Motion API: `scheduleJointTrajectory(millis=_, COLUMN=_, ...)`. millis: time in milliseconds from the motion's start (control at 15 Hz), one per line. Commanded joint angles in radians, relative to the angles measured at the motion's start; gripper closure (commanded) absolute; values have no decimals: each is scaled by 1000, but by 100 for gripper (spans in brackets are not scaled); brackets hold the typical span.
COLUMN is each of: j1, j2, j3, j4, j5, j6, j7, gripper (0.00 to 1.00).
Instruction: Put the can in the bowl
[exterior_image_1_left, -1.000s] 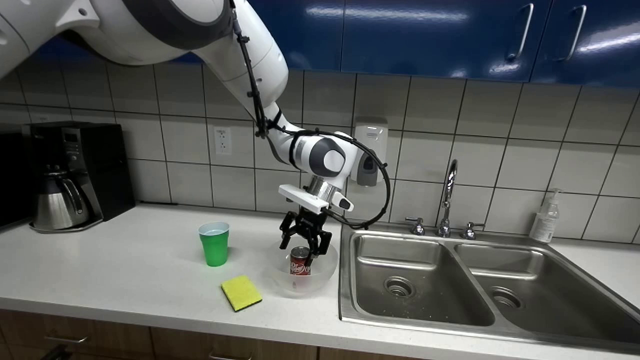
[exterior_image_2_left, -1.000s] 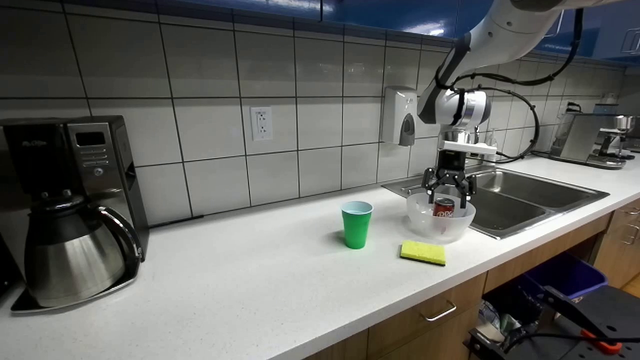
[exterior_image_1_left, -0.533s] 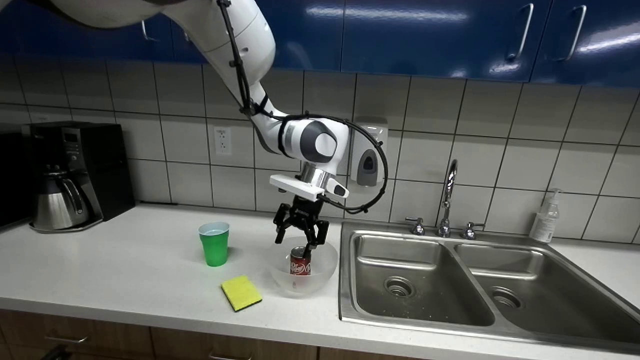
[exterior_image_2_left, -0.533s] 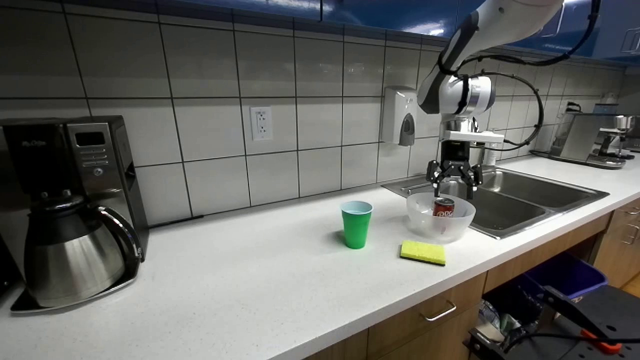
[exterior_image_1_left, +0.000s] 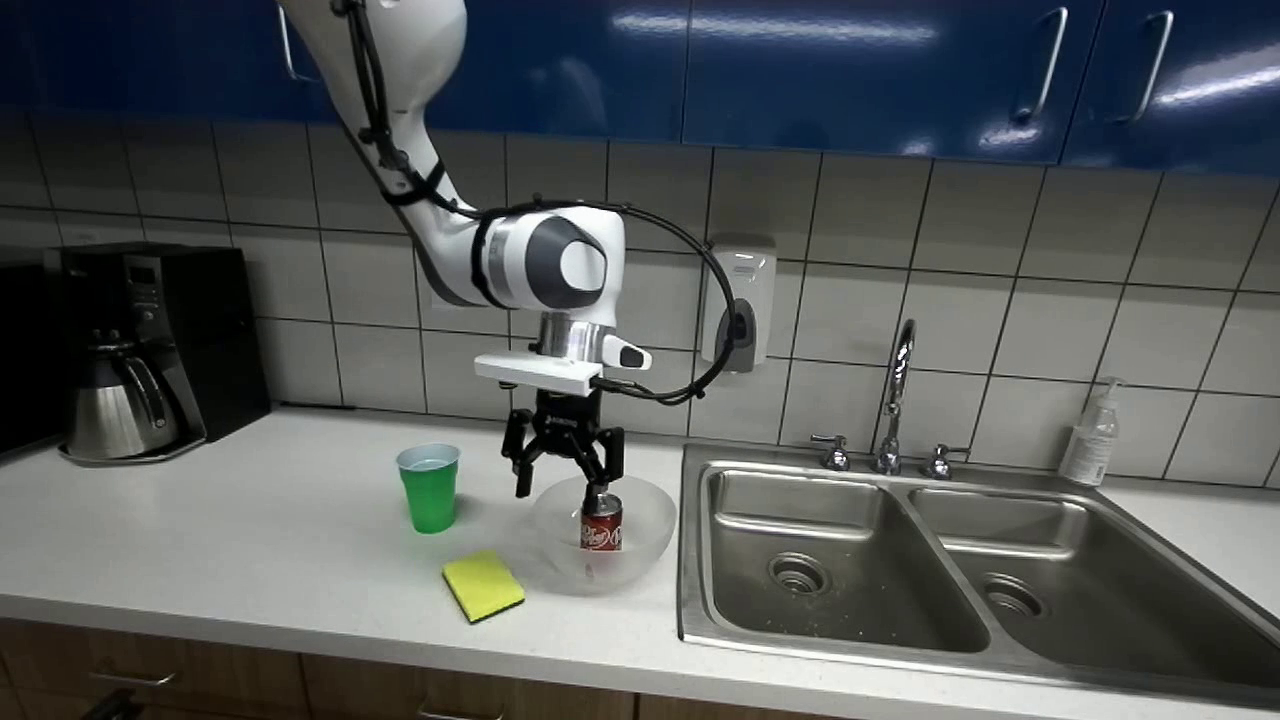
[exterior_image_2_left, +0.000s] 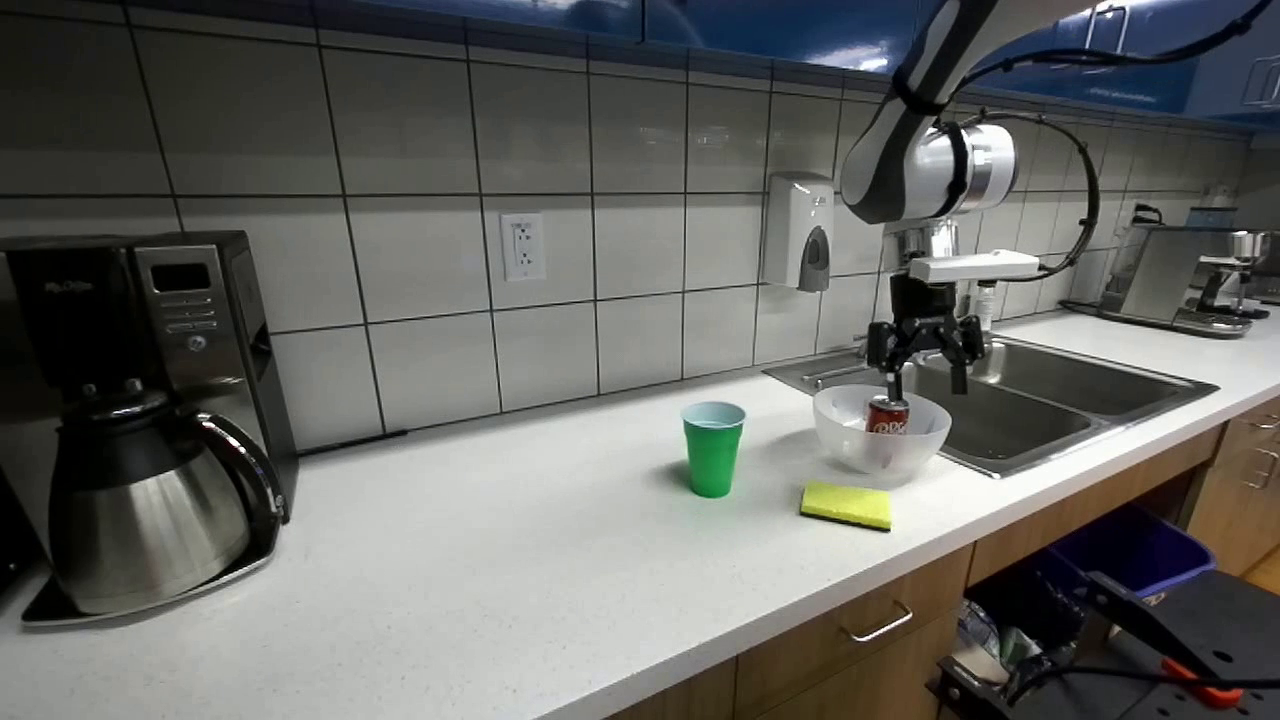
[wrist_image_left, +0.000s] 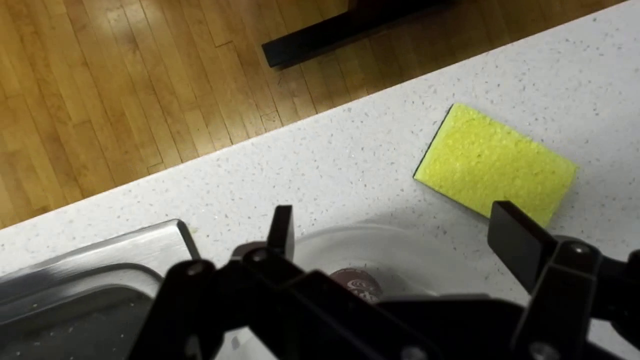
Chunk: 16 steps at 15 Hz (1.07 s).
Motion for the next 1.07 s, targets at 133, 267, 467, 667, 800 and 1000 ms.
scheduleJointTrajectory(millis=133, j1=38, j2=-243, j3=-8, j4=-325, j5=-128, j6=242, j7=-16, gripper=0)
scheduleJointTrajectory(millis=267, j1=48, j2=-308, j3=-12, j4=-416, j5=-183, j6=320, j7=-7, gripper=0)
scheduleJointTrajectory(millis=467, j1=55, j2=-411, j3=-15, j4=-543, j5=-277, j6=417, j7=5, gripper=0)
scheduleJointTrajectory(millis=667, j1=44, j2=-515, j3=-11, j4=-652, j5=-349, j6=476, j7=-1, gripper=0)
scheduleJointTrajectory(millis=800, j1=45, j2=-435, j3=-1, j4=-588, j5=-316, j6=453, j7=-1, gripper=0)
scheduleJointTrajectory(millis=1000, j1=41, j2=-510, j3=3, j4=-652, j5=-331, j6=460, j7=-4, gripper=0)
